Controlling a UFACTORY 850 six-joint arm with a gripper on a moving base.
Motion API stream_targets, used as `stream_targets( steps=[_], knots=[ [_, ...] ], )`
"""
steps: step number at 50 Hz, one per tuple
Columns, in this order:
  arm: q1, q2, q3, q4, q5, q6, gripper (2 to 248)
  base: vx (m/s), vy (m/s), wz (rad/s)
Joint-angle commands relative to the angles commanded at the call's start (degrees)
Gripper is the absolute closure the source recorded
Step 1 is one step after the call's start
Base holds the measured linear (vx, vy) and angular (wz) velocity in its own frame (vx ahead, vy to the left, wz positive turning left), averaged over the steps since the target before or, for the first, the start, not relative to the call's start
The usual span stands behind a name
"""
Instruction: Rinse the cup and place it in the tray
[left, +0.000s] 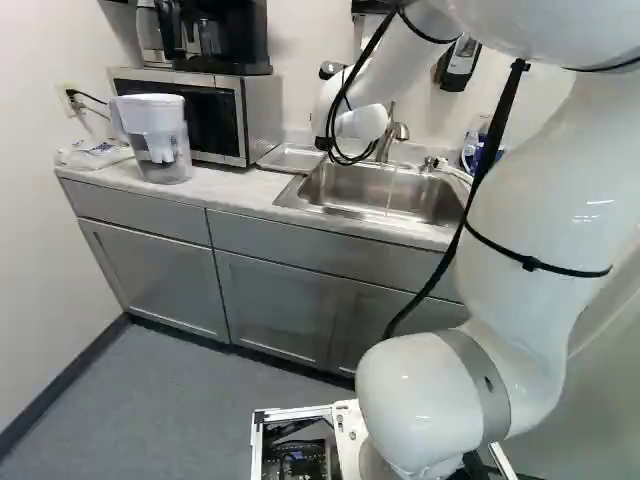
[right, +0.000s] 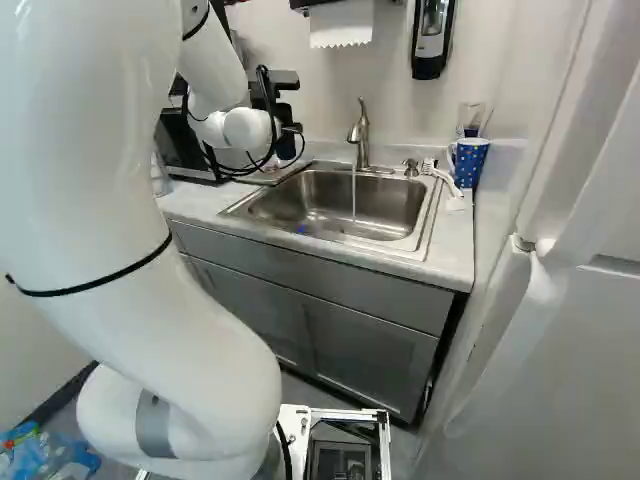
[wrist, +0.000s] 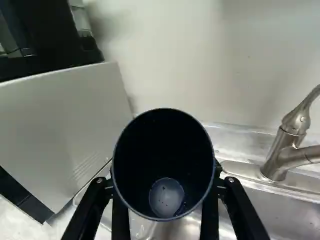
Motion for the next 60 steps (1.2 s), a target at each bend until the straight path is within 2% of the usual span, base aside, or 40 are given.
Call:
stream_targets(
  steps=[27, 60],
  knots=[
    [3.41, -5.27, -5.66, 0.0, -0.82, 0.0, 125, 0.0, 0.0, 0.0],
    [5.15, -14.49, -16.17, 0.0, -12.45, 0.0, 125, 0.0, 0.0, 0.0]
  ],
)
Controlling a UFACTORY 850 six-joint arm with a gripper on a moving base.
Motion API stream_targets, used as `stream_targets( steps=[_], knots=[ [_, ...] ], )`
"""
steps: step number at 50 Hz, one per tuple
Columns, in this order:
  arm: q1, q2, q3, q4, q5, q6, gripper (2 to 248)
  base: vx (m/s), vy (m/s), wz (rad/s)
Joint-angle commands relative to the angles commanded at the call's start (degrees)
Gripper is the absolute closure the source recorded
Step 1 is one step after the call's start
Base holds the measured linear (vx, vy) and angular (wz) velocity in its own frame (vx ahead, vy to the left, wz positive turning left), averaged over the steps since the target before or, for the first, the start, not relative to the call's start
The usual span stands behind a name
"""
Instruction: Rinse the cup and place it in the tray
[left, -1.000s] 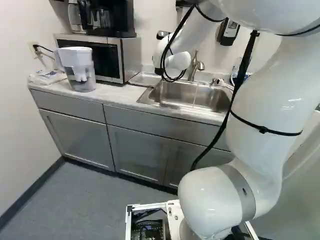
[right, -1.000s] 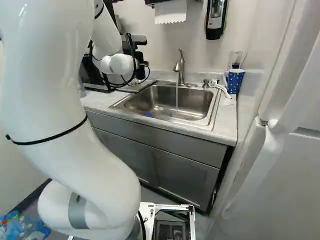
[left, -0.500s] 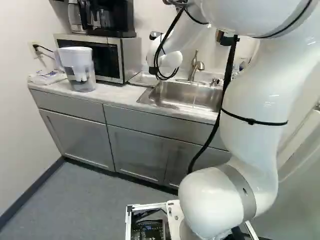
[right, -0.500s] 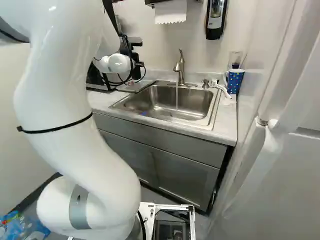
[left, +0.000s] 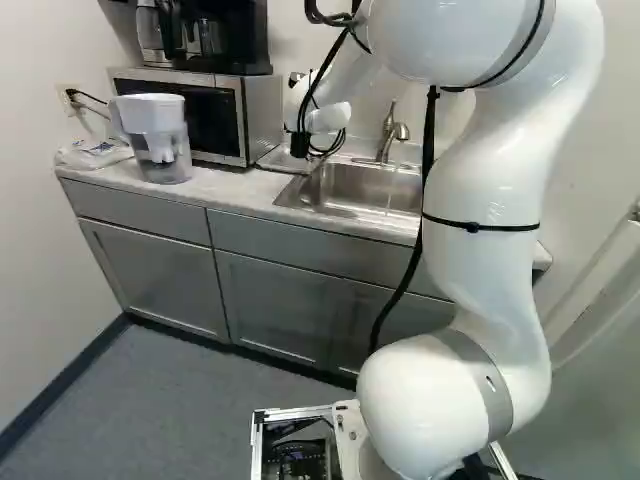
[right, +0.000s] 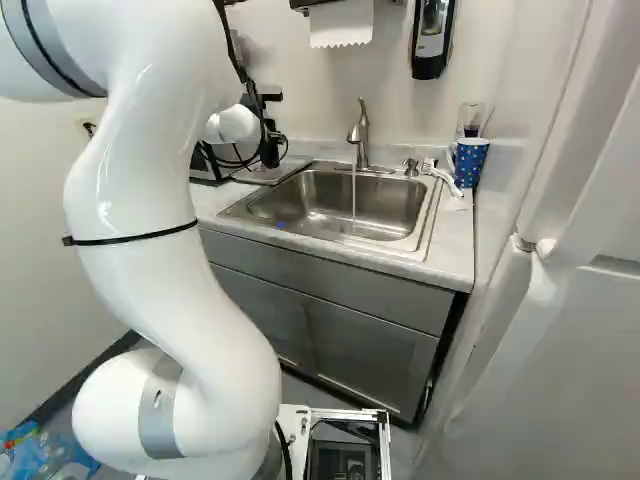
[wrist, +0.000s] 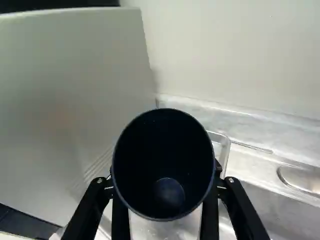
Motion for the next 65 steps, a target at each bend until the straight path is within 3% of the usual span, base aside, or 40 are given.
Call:
stream_targets(
  steps=[18, 64, 65],
  knots=[
    [-0.22, -2.59, -3.1, 0.0, -6.38, 0.0, 125, 0.0, 0.0, 0.0],
    [-0.24, -3.23, -3.38, 0.0, -6.38, 0.0, 125, 0.0, 0.0, 0.0],
    [-0.24, -3.23, -3.38, 0.0, -6.38, 0.0, 107, 0.0, 0.0, 0.0]
  ],
)
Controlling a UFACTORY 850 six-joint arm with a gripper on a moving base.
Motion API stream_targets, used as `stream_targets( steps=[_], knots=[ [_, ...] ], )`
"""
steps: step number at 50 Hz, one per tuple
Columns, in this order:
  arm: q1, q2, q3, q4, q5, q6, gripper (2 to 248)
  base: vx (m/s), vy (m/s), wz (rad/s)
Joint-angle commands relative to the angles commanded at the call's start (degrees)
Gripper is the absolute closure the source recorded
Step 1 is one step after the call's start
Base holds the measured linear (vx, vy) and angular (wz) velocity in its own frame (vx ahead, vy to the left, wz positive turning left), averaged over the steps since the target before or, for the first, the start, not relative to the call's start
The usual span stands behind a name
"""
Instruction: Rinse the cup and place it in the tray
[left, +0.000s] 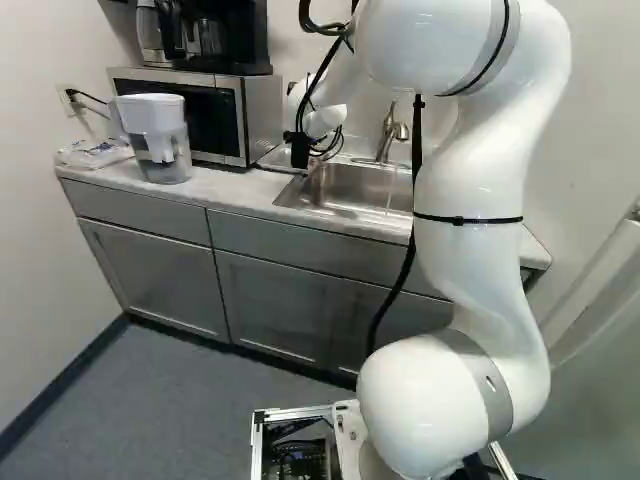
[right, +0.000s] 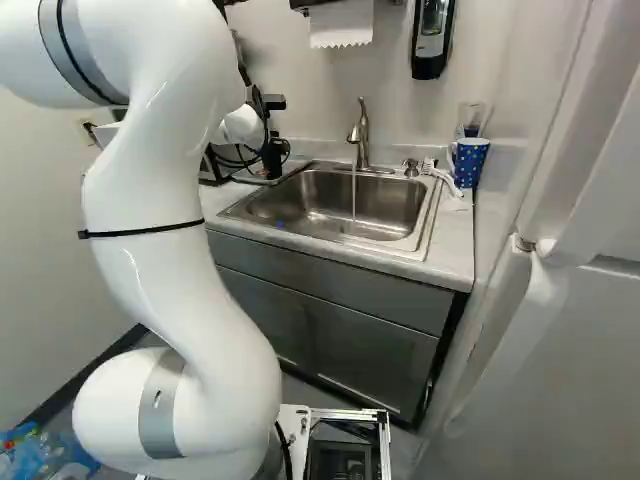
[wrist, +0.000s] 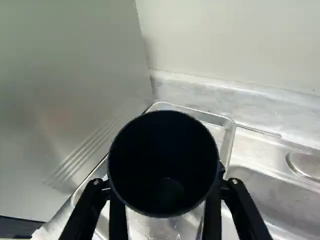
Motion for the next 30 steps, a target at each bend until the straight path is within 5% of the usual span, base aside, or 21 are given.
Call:
stream_targets(
  steps=[5, 6, 10, 11, 15, 16, 30],
  knots=[
    [0.0, 0.0, 0.0, 0.0, 0.0, 0.0, 107, 0.0, 0.0, 0.0],
    [0.0, 0.0, 0.0, 0.0, 0.0, 0.0, 73, 0.0, 0.0, 0.0],
    [0.0, 0.0, 0.0, 0.0, 0.0, 0.0, 73, 0.0, 0.0, 0.0],
    [0.0, 0.0, 0.0, 0.0, 0.0, 0.0, 39, 0.0, 0.0, 0.0],
    [0.0, 0.0, 0.0, 0.0, 0.0, 0.0, 39, 0.0, 0.0, 0.0],
    [0.0, 0.0, 0.0, 0.0, 0.0, 0.0, 5, 0.0, 0.0, 0.0],
    [0.0, 0.0, 0.0, 0.0, 0.0, 0.0, 3, 0.0, 0.0, 0.0]
  ],
)
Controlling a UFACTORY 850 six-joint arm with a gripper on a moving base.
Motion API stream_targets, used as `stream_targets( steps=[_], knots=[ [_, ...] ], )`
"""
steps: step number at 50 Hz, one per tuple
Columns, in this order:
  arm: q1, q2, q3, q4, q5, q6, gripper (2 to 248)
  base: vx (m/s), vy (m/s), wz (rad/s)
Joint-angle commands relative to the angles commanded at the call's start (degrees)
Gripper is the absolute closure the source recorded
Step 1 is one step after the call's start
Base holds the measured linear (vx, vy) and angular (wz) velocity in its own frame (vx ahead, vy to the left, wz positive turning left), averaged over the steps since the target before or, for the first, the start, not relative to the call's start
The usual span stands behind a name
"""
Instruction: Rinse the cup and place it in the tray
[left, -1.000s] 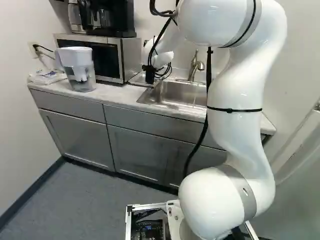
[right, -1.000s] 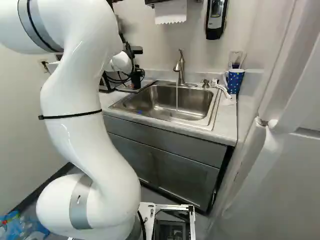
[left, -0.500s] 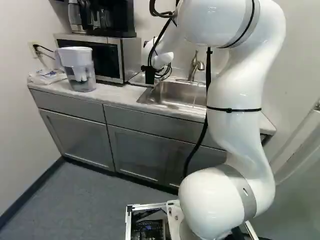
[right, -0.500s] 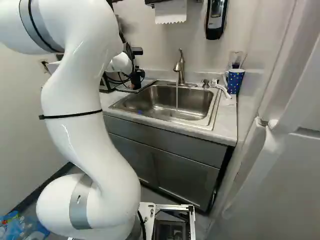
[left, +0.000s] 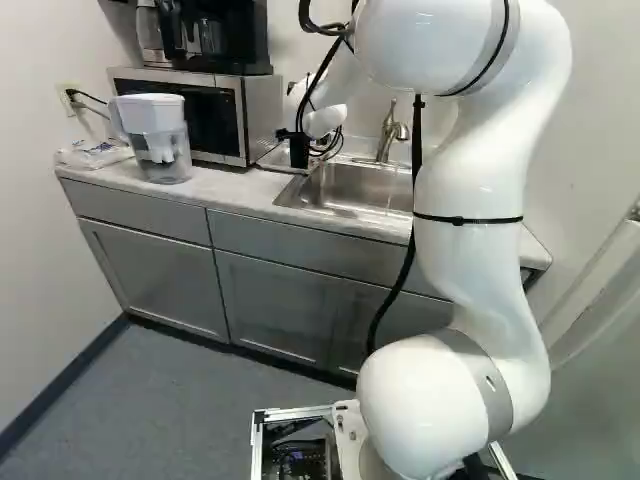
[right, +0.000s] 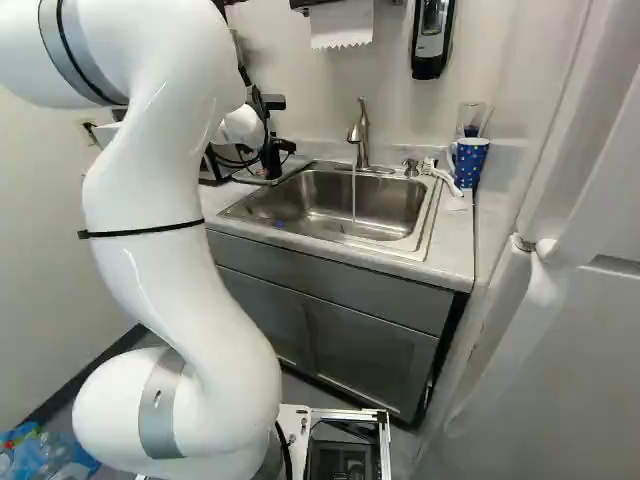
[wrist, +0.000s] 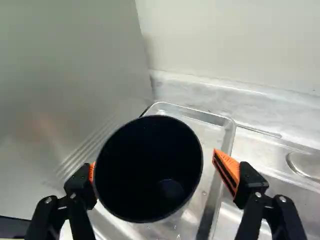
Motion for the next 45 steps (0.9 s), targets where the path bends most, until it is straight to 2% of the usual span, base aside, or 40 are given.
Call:
stream_targets(
  steps=[45],
  knots=[
    [0.0, 3.12, -1.14, 0.0, 0.0, 0.0, 3, 0.0, 0.0, 0.0]
  ],
)
